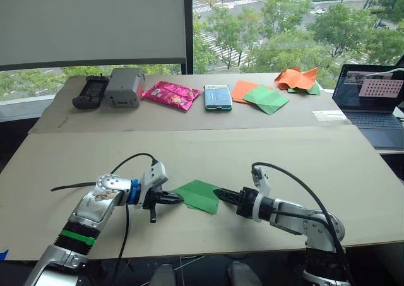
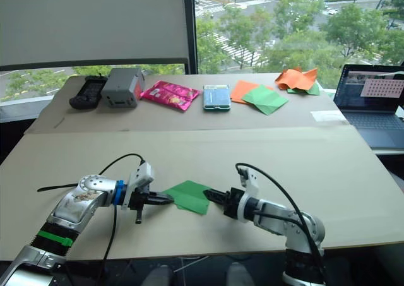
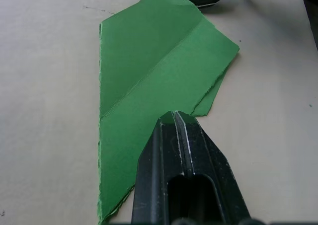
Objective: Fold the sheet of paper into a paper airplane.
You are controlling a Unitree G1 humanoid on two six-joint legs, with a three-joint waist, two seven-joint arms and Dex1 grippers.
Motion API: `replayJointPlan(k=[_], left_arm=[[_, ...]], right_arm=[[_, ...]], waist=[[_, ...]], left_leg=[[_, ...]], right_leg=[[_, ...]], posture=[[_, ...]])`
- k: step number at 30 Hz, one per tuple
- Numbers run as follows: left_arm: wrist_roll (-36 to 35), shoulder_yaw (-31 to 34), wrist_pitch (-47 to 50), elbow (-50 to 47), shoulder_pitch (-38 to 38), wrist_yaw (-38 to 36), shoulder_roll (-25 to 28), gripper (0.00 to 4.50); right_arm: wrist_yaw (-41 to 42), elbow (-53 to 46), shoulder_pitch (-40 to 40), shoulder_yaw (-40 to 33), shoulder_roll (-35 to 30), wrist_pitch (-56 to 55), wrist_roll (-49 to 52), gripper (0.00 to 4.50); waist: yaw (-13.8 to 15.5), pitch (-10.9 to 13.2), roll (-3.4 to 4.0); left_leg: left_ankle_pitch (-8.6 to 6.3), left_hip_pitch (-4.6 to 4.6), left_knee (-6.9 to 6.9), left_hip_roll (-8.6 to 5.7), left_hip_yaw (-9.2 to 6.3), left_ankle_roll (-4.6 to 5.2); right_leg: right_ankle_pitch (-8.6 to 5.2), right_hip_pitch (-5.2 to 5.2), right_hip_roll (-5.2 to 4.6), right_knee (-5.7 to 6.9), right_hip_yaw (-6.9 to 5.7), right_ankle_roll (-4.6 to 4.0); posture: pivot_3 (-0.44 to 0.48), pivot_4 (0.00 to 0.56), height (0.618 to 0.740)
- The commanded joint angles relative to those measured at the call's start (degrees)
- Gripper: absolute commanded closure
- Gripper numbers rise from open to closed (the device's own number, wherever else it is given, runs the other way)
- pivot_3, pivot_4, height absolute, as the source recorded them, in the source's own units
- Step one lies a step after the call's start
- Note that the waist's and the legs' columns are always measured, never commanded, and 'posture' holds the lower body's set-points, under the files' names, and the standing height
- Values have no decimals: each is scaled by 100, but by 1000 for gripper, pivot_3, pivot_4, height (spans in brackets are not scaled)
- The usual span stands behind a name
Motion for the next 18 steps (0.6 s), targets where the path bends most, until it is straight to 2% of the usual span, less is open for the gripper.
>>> replayJointPlan(k=[1,2,3,4,8,14,16,18], left_arm=[[19,20,-36,-143,21,0,96,4500],[22,20,-39,-142,20,0,99,4500],[22,22,-42,-149,29,0,105,4500],[20,24,-40,-154,33,0,109,4500],[4,28,-32,-169,30,3,121,4500],[-8,28,-29,-185,35,-5,141,4500],[-19,33,-16,-189,32,-7,145,4500],[-26,38,-3,-189,25,-7,144,4500]], right_arm=[[-39,-118,-67,47,47,-110,16,2205],[-30,-103,-78,60,42,-138,-6,2205],[-26,-101,-75,73,39,-159,-19,2708],[-21,-89,-69,72,44,-188,-23,2944],[100,-118,3,178,-29,-295,-71,4360],[404,-302,133,521,-249,-663,-286,4441],[733,-565,259,990,-559,-1119,-680,4441],[1137,-841,438,1687,-1002,-2023,-1456,4441]], waist=[[0,0,0],[0,0,0],[0,0,0],[-1,-1,2],[-1,-10,-6],[8,-9,-6],[12,-9,-4],[18,-9,-3]], left_leg=[[0,-1,0,0,0,0],[0,-1,0,0,0,0],[0,-2,0,0,0,0],[0,-7,0,0,0,0],[1,-14,-1,0,-1,1],[0,-18,0,0,0,-1],[-1,-22,0,0,1,-1],[-1,-24,1,0,1,-1]], right_leg=[[0,0,0,0,0,0],[0,0,0,0,0,0],[0,-1,0,0,0,0],[0,-7,0,0,0,0],[0,-13,1,1,0,0],[0,-16,-1,-3,0,-1],[0,-18,-2,-4,0,-1],[0,-20,-3,-4,0,-1]], posture=[[0,150,718],[0,150,718],[0,150,718],[0,150,718],[0,150,718],[0,150,718],[0,150,718],[0,150,718]])
